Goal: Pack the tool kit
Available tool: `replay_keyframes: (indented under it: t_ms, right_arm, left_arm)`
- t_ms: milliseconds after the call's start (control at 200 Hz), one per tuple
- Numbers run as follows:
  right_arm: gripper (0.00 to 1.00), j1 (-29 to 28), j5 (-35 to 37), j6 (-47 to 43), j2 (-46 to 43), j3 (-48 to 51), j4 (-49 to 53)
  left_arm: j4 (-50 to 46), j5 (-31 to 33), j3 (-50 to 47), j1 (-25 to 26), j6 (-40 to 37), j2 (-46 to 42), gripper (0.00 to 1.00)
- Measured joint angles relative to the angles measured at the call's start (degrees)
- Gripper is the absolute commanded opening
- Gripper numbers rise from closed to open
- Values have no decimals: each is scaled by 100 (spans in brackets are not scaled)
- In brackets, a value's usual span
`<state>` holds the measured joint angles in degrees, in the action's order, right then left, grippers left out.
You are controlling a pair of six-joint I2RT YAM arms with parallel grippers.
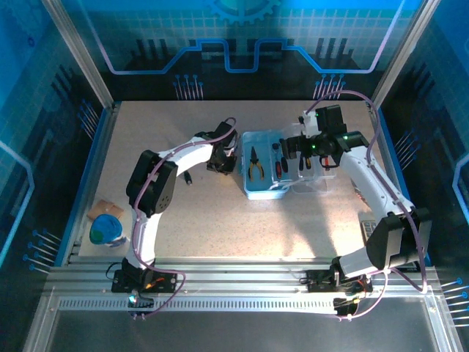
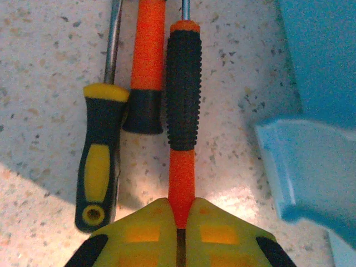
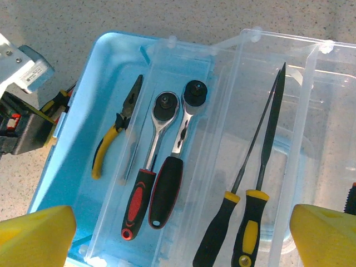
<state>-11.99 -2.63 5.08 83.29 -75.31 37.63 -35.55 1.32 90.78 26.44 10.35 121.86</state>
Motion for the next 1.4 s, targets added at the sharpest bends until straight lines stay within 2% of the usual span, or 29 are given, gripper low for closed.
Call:
replay_keyframes:
  t_ms: [365,555,715,951,1206,1401]
  right_arm:
    - [100,0,-323,66,-140,85,-92]
    - [99,-11,-1182,693,-284,474,-957]
    - [88,-184,-1735,1484,-280,793,-1926]
    - [73,-564,-1906,2256,44,793,-2944]
    - [67,-739,-1878,2664,315,793,-3314]
    - [52,-796,-1845,2769,339,791,-3399]
  left_arm:
    - [-59,-114,-118,-2,-22,-1064,0]
    - [256,-859,-439,0,44,-1648,0]
    - [949,-1803,-927,0,328,-1985,0]
    - [2105,-2844,-1569,33,918,-2376,0]
    - [2924,-3351,-1672,271,1239,-2503,0]
    - [3150,-3480,-1672,350,1353,-2503,0]
